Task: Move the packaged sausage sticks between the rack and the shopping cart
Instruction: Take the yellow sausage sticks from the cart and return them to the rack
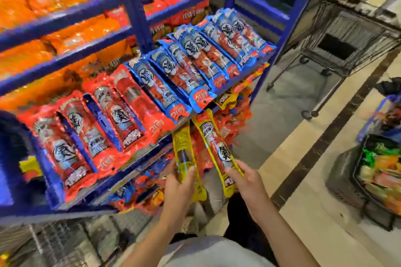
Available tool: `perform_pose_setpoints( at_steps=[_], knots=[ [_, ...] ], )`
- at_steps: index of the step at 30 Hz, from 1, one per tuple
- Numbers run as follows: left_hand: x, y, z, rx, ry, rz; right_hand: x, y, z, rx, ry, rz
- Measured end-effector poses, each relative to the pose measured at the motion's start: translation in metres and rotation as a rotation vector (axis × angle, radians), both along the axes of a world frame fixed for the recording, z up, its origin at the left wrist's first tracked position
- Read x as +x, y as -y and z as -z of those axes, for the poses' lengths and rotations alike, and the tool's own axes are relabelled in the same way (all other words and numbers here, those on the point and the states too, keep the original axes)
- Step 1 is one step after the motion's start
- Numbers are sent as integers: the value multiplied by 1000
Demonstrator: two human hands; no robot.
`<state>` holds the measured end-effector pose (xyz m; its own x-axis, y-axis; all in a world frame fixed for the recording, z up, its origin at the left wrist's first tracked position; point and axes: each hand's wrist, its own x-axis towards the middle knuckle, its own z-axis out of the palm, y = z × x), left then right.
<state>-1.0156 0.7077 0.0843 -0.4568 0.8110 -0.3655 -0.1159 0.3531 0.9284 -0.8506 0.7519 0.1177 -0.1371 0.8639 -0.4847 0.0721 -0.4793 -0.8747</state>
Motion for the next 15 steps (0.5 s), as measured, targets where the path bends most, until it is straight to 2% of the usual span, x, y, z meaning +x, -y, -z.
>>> perform_pose_setpoints(
  at_steps=[5, 9, 12, 15],
  knots=[
    [13, -29, 2, -29, 17, -206, 0, -67, 16, -33, 6, -167],
    [31, -58, -5, -58, 181, -323, -1, -120, 16, 55, 61, -374],
    [47, -87, -12, 43, 266, -345, -2, -150, 17, 40, 90, -471],
    [56, -112, -16, 65, 306, -464, -1, -170, 19, -115, -97, -457]
  ],
)
